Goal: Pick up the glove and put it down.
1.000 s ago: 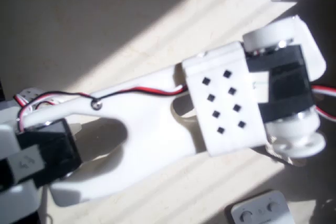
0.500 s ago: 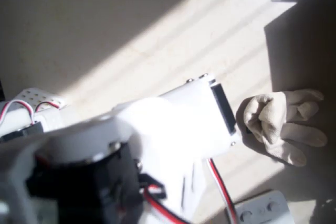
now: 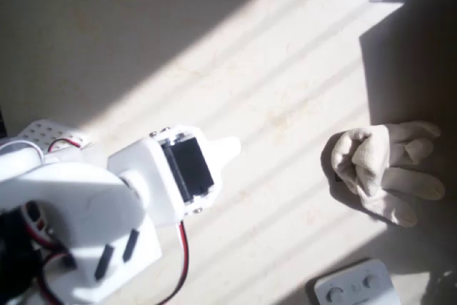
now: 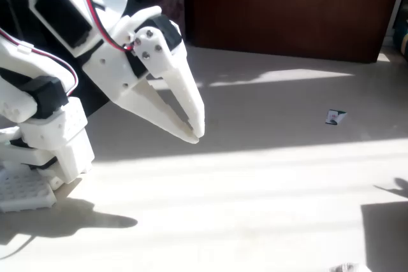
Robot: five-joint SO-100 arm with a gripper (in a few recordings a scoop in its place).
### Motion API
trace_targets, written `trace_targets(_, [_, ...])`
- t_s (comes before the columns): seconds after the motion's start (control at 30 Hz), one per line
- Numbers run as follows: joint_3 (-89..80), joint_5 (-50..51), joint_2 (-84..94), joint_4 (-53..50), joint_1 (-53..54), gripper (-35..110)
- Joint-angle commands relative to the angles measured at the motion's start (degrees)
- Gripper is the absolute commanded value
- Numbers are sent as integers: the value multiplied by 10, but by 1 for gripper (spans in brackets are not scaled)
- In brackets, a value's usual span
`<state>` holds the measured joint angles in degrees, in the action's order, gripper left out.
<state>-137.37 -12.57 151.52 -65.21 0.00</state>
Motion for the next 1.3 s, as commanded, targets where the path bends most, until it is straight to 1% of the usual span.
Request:
trace_targets(0.0, [-40,4,46,11,8,0])
trace_targets(0.43, [-204,3,228,9,8,0])
trace_targets(0.63, [-243,3,308,8,8,0])
trace_targets(1.0, [-316,3,364,5,8,0])
trace_targets(1.17, [-318,2,365,-46,8,0])
trace_targets(1.27, [-319,-2,365,-54,8,0])
